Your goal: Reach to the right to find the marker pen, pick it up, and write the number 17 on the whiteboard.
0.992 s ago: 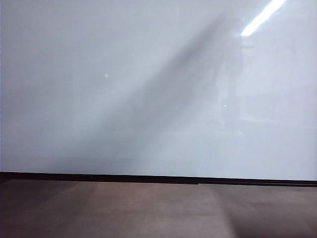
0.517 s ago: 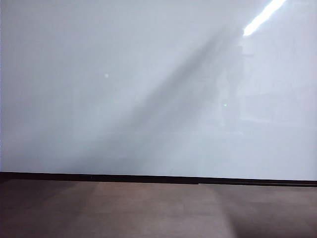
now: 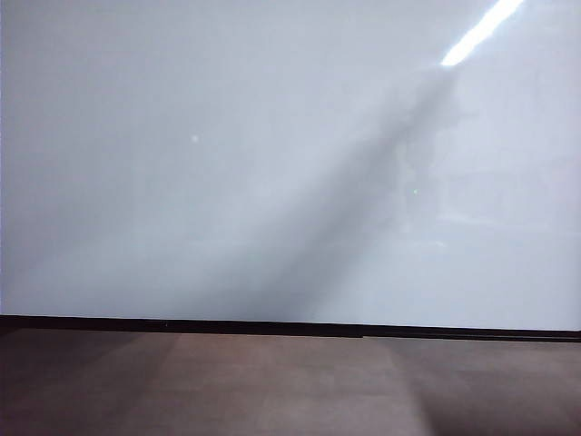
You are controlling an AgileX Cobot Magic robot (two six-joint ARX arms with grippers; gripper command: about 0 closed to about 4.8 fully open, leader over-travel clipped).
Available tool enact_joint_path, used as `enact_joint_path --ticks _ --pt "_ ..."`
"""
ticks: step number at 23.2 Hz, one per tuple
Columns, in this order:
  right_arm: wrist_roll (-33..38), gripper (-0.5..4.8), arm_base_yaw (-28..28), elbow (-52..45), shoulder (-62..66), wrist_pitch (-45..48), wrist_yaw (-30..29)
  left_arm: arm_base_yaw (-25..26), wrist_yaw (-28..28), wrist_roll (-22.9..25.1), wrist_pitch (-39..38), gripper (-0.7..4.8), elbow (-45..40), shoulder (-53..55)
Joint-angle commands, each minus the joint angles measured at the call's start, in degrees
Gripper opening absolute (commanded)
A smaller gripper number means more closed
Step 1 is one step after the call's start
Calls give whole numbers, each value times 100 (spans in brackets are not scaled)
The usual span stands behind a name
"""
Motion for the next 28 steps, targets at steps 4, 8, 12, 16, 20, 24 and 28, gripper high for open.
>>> enact_joint_path --ticks 4,8,12,16,20,24,28 --pt "87 -5 -1604 -1871 -2124 -22 -1029 7 22 24 35 -5 4 7" --pt "129 -6 -1670 -2675 -2916 -11 -1224 7 22 24 33 -5 4 7" --pt "129 -6 -1611 -2894 -2889 -42 -1224 4 22 24 26 -5 4 7" --pt "-39 -5 -1322 -2894 -2889 -35 -1064 4 22 24 26 -5 4 7" --pt "-39 -5 -1235 -2894 -2889 -35 -1058 7 24 24 26 -5 4 7" --pt "-42 -6 -1097 -2894 -2889 -31 -787 4 24 24 26 -5 4 7" --pt "-39 -5 -1093 -2889 -2889 -28 -758 4 24 24 26 -5 4 9"
